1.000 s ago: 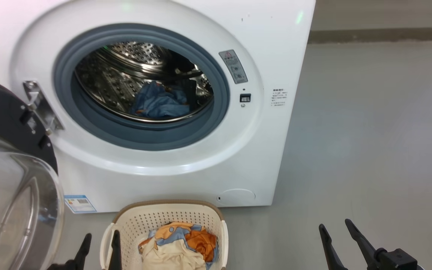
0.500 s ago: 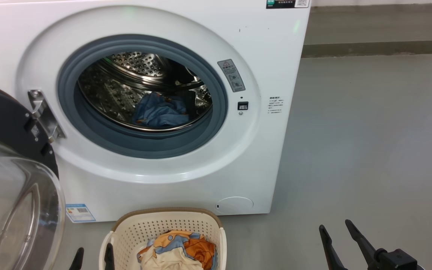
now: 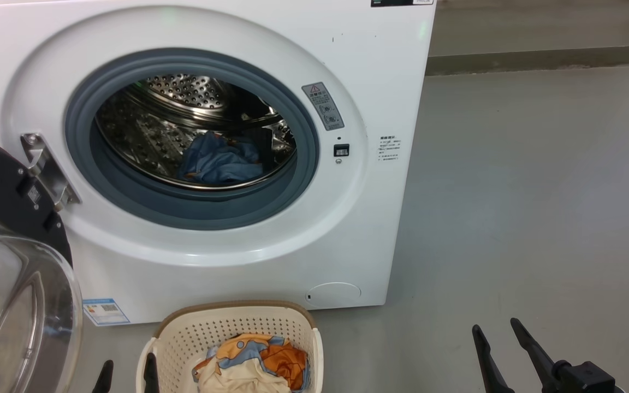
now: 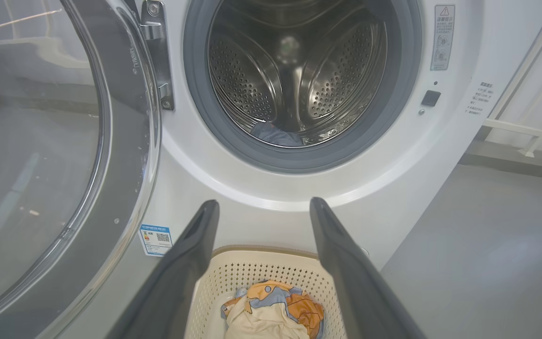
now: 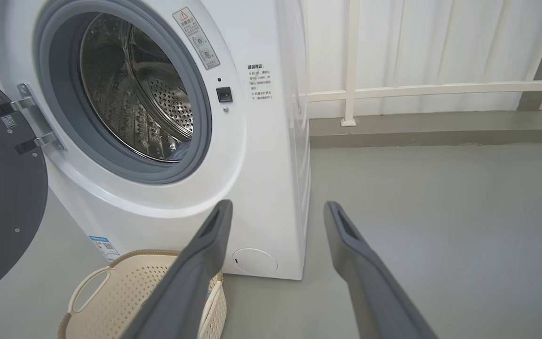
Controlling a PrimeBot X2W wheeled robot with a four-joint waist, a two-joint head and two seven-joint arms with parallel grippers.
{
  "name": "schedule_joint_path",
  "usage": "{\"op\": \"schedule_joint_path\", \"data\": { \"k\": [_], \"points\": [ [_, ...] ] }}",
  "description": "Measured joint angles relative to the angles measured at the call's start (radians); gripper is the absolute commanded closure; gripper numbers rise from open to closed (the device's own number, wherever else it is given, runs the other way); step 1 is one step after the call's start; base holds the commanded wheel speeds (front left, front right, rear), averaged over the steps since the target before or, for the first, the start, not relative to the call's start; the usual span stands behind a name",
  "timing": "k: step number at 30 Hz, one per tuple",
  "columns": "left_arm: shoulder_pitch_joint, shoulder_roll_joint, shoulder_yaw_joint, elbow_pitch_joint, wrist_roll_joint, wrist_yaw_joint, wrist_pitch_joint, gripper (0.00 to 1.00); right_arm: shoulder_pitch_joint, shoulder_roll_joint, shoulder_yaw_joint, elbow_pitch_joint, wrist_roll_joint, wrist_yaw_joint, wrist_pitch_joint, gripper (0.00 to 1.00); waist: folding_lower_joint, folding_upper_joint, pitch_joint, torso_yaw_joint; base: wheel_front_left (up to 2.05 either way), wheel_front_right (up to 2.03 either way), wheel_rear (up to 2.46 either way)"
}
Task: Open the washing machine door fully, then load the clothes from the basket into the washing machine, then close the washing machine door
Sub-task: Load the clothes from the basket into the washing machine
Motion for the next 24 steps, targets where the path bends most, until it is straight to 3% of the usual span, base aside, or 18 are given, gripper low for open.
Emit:
{"op": "schedule_joint_path", "data": {
  "k": [24],
  "points": [
    [0.0,0.0,-0.001,0.0,-0.005,-0.008,0.0,0.0,-0.004,0.003,-0.003,0.006,0.0,0.0,0.0,0.0,0.0,0.0,0.006,0.0,0.0,0.0,0.0]
  ]
}}
